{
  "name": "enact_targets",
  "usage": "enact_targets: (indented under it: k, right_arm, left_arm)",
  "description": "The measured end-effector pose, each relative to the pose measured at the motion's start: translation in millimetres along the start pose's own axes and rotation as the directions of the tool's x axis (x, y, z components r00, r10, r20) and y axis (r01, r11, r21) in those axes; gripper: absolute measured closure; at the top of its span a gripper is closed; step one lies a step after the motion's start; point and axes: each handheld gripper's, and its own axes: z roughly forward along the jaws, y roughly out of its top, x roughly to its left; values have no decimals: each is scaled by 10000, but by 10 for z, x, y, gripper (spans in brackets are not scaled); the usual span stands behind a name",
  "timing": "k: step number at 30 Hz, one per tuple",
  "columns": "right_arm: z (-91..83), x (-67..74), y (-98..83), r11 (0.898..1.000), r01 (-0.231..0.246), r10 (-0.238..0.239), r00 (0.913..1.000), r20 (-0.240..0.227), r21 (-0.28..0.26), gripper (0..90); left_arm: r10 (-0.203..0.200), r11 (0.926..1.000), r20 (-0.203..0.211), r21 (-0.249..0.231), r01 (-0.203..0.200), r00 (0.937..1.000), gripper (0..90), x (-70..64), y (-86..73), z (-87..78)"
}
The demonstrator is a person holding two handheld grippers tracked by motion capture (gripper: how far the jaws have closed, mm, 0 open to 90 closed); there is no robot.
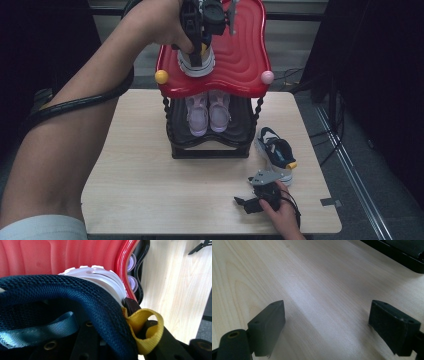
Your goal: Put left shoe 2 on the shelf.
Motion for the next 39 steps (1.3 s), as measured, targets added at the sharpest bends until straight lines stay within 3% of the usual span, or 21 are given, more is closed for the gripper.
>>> enact_targets:
  k: [2,4,26,39]
  right_arm:
    - [0,0,0,10000,5,-5,10000,-1,0,133]
    - [0,0,0,10000,3,-3,10000,0,0,133]
    - [0,1,0,10000,-3,3,10000,6,3,132]
    - [0,1,0,10000,-4,4,10000,8,1,132]
  left_arm:
    - [51,10000,-45,-35,-52,10000,744,5,8,13]
    - [353,9994,-149,55,-352,9993,743,24,19,20]
    - [826,9964,-209,193,-822,9964,730,101,72,162]
    - [797,9966,-23,221,-797,9968,708,144,80,234]
